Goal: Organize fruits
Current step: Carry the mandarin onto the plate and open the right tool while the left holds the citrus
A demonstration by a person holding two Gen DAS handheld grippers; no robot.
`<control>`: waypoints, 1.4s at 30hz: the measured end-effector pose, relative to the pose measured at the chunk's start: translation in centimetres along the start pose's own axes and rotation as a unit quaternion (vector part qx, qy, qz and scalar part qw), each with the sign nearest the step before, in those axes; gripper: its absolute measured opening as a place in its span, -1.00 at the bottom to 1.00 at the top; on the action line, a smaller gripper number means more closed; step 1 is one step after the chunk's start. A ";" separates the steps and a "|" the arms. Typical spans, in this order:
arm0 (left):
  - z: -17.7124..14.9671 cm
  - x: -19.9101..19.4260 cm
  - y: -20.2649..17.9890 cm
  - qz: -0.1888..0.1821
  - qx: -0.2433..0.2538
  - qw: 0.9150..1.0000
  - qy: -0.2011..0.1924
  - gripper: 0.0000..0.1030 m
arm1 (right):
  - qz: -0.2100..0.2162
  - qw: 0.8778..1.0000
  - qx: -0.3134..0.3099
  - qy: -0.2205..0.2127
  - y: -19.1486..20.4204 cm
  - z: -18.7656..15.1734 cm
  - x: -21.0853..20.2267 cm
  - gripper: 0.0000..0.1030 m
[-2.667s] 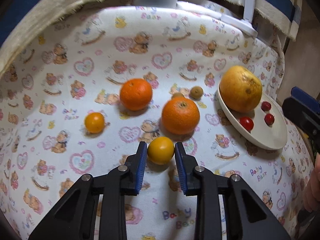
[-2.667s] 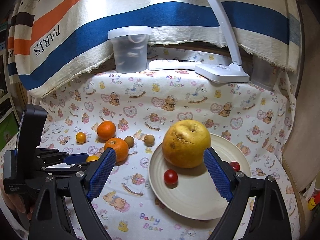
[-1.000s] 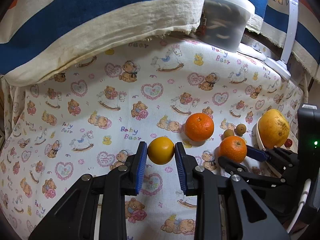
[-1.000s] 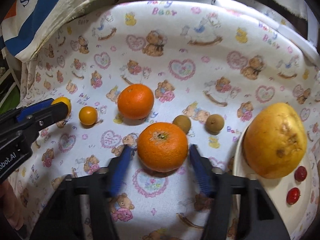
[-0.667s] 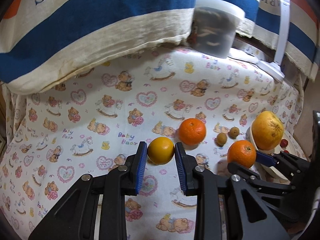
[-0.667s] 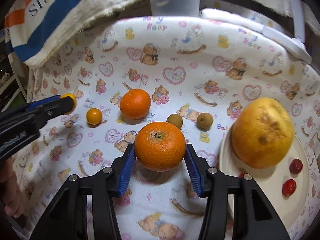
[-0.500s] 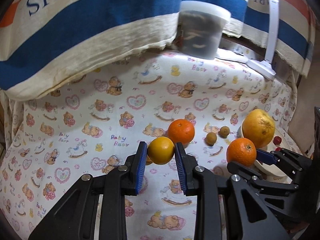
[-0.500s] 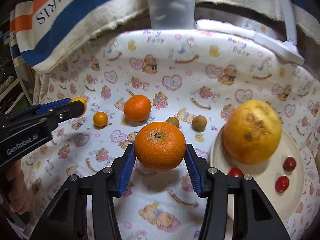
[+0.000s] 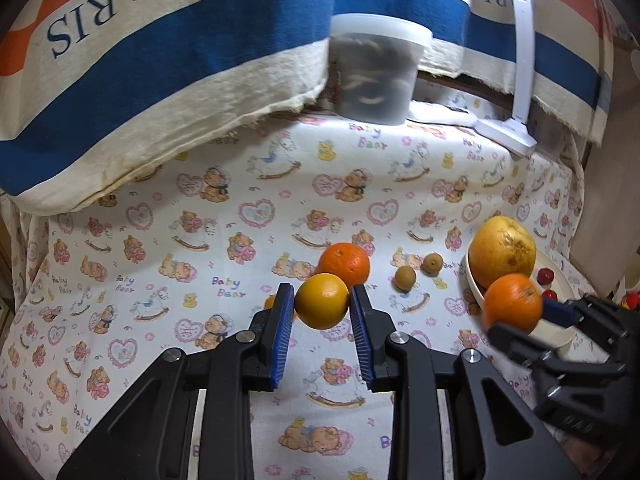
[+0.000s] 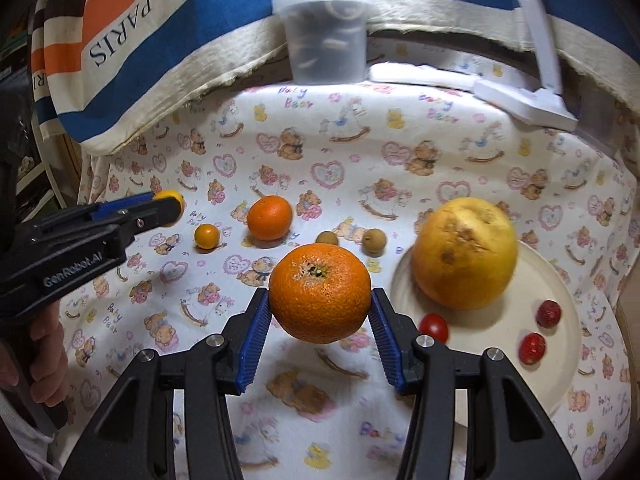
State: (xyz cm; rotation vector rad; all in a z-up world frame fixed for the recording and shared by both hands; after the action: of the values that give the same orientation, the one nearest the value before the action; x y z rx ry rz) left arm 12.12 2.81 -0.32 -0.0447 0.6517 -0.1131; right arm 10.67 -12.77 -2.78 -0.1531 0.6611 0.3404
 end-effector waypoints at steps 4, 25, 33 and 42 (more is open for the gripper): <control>-0.2 0.1 -0.7 -0.003 0.012 1.000 0.003 -0.46 | -0.007 1.000 0.028 -0.007 -2.0 -0.4 -1.2 0.00; -0.7 0.4 -1.8 0.002 0.041 0.999 0.008 -0.46 | -0.054 0.993 0.091 -0.051 -11.1 -1.5 -5.5 0.00; -1.4 0.7 -3.2 0.004 0.066 0.998 0.011 -0.46 | -0.029 0.996 0.086 -0.006 -11.3 -3.0 -2.9 0.00; -1.6 0.9 -3.7 -0.001 0.073 0.997 0.017 -0.46 | -0.033 0.995 0.083 0.032 -11.2 -4.0 -0.8 0.00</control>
State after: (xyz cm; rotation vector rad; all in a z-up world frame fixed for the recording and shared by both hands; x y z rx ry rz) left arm 11.49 -0.99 -1.87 0.0980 0.6749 -0.1645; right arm 11.76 -24.45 -5.06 -0.0263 0.7426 0.2165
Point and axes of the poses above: each gripper's, at about its wrist camera, not at the fingertips, and x roughly the way its jaws point, y to its left, z to its top, the point moved 2 cm from there along x, roughly the way its jaws point, and after that the axes turned 1 degree about -x, right-handed, at the moved point
